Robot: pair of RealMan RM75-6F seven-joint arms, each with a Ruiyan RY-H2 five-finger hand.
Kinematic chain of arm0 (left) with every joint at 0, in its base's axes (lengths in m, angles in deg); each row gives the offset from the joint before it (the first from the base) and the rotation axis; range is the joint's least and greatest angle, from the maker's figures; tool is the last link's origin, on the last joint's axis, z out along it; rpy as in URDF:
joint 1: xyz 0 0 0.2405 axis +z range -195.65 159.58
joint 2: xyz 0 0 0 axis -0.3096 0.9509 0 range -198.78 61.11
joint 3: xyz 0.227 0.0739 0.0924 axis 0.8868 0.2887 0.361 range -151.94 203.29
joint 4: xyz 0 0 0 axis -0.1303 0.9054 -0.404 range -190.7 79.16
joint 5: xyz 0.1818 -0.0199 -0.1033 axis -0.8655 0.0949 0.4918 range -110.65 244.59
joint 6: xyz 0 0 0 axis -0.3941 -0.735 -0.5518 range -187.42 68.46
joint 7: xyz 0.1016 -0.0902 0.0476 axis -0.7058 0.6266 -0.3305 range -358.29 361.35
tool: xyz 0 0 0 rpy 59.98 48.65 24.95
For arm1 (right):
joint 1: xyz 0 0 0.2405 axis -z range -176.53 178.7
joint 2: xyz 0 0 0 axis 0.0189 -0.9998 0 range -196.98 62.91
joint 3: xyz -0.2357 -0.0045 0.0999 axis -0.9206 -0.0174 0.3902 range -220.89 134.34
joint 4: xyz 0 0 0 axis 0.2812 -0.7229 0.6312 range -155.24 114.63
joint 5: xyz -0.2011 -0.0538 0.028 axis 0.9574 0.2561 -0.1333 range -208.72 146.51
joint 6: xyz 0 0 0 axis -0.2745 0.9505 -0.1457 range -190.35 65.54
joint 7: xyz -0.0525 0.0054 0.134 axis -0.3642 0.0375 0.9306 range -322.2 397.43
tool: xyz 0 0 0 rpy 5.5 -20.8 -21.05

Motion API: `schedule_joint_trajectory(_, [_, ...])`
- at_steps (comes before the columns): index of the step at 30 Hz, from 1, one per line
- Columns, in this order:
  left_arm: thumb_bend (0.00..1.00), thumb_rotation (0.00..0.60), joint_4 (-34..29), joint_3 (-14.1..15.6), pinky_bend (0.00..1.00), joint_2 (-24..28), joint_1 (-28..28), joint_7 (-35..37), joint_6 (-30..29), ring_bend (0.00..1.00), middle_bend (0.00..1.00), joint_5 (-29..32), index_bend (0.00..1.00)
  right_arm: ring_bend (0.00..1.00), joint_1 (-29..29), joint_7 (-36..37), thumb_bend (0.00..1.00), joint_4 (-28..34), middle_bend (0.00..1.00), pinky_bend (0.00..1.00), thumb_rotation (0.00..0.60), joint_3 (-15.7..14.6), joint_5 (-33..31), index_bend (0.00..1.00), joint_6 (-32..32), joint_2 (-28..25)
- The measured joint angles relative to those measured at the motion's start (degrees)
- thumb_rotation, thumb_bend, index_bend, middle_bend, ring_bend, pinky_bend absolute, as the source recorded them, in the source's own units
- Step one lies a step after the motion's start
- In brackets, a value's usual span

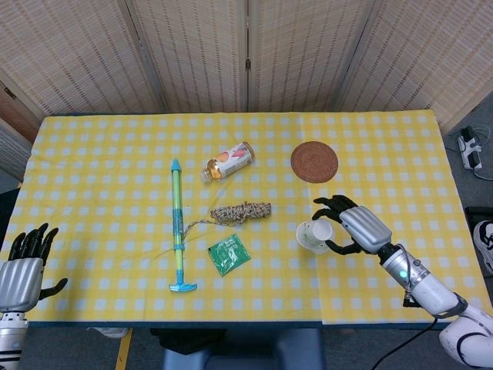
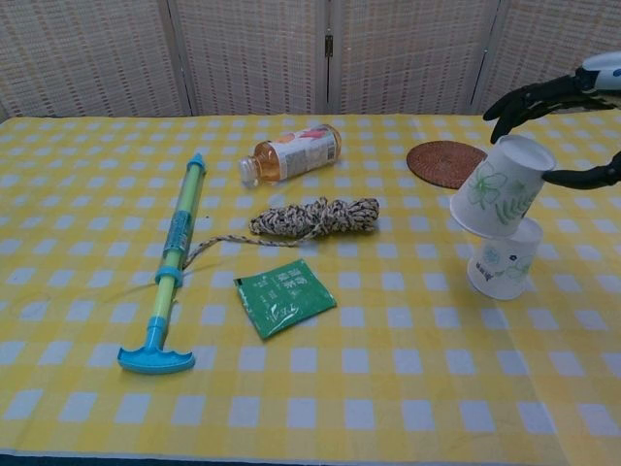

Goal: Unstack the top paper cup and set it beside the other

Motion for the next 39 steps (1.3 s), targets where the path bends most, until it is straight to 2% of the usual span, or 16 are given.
schedule_joint_trajectory(15, [0.22,0.600,0.8,0.1,0.00,-0.4,-0.1,0.6,0.5,0.00,0.00,0.3,0.02,0.14,-5.8,-3.9,0.43,-6.1,0.14,0.08,0.600,0.6,-5.0,0.43,-9.0,9.1])
schedule_joint_trajectory(31, [0.22,0.600,1.5,0.2,0.00,-0.7,-0.1,1.2,0.8,0.00,0.00,0.3,0.02,0.14,-7.6,-6.1,0.43,-9.9,0.14,0.08,0.600,0.1,-7.4,0.43,-11.4,13.2])
schedule_joint_trajectory(39, [0.22,0.600,1.6,0.2,0.00,-0.7,-0.1,1.2,0.8,0.00,0.00,0.5,0.02,0.14,-7.7,-6.5,0.43,-10.5,0.13,0.08,0.600,-0.3,-7.3,0.32,-11.3,13.7])
